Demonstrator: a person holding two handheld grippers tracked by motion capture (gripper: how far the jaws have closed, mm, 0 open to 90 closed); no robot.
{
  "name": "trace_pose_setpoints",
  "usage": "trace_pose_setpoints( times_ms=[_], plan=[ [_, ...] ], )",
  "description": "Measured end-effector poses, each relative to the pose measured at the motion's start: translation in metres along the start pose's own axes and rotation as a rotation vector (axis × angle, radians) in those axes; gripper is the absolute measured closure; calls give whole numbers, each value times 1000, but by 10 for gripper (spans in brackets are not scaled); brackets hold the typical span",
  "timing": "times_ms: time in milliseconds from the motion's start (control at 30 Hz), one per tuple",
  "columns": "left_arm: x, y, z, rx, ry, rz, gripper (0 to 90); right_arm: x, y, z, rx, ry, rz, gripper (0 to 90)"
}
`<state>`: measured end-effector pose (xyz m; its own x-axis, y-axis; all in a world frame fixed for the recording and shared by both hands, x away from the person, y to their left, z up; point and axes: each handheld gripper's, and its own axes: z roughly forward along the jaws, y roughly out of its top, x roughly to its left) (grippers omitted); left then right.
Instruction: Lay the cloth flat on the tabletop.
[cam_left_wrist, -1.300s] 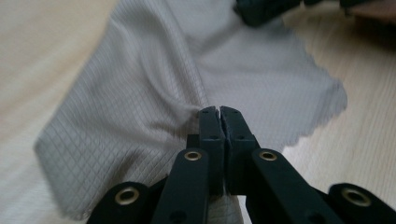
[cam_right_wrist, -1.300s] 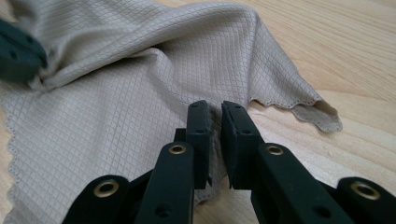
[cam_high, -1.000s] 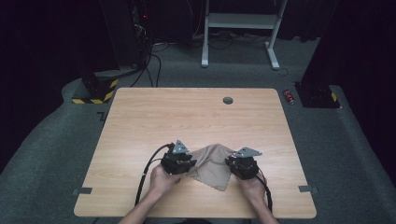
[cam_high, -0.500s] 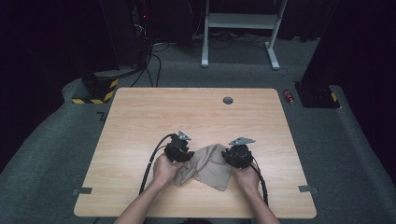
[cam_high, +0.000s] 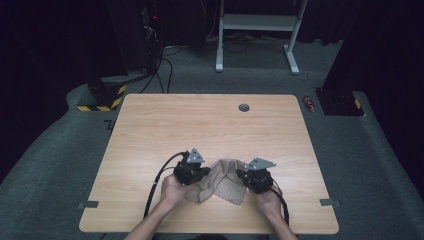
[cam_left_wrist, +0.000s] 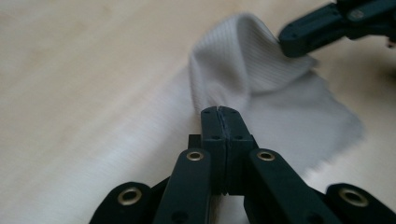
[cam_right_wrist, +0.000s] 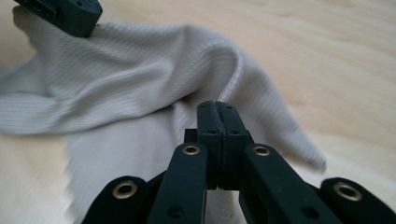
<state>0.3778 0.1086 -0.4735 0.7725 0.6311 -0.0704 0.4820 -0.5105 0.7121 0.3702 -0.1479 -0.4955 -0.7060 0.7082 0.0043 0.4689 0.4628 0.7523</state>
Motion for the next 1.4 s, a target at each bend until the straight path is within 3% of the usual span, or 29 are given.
trace_pose_setpoints(
  times_ms=[100, 167, 267, 333, 433, 500, 567, 733, 767, 867, 1000, 1100, 1167, 1233, 1400],
  plan=[
    [-15, -21, 6, 63, -35, 18, 892, 7, -9, -3, 23, 20, -32, 893],
    [-19, -33, 11, 94, -34, 23, 890, 12, -16, -4, 44, 35, -48, 891],
    [-16, -42, 7, 54, -42, -37, 834, 14, -23, -4, 59, 51, -56, 845],
    [-14, -43, -1, 20, -1, -48, 728, 12, -23, -8, 18, 48, -54, 797],
    [-9, -46, -13, -15, 73, -73, 652, 6, -16, -22, -70, 26, -25, 772],
    [-4, -48, -19, -27, 95, -108, 631, -7, -5, -30, -123, 2, 35, 745],
    [-3, -51, -21, -24, 97, -116, 626, -11, 0, -30, -125, -15, 52, 736],
    [-8, -59, -18, -4, 84, -111, 600, -28, 12, -5, -40, -34, 128, 683],
    [-8, -60, -17, 3, 98, -103, 596, -29, 12, 3, -19, -48, 133, 673],
    [-10, -64, -13, 21, 103, -119, 572, -27, 5, 16, 39, -76, 120, 630],
    [-13, -64, -10, 39, 140, -92, 553, -23, -2, 17, 73, -93, 97, 617],
    [-16, -64, -8, 42, 156, -83, 548, -22, -8, 17, 112, -106, 65, 659],
    [-18, -64, -8, 49, 160, -62, 555, -23, -10, 15, 111, -76, 59, 786],
    [-19, -63, -8, 53, 148, -51, 592, -22, -10, 14, 113, -78, 40, 868],
    [-24, -62, -9, 68, 141, -1, 688, -23, -9, 13, 94, -83, 35, 891]
  ],
)
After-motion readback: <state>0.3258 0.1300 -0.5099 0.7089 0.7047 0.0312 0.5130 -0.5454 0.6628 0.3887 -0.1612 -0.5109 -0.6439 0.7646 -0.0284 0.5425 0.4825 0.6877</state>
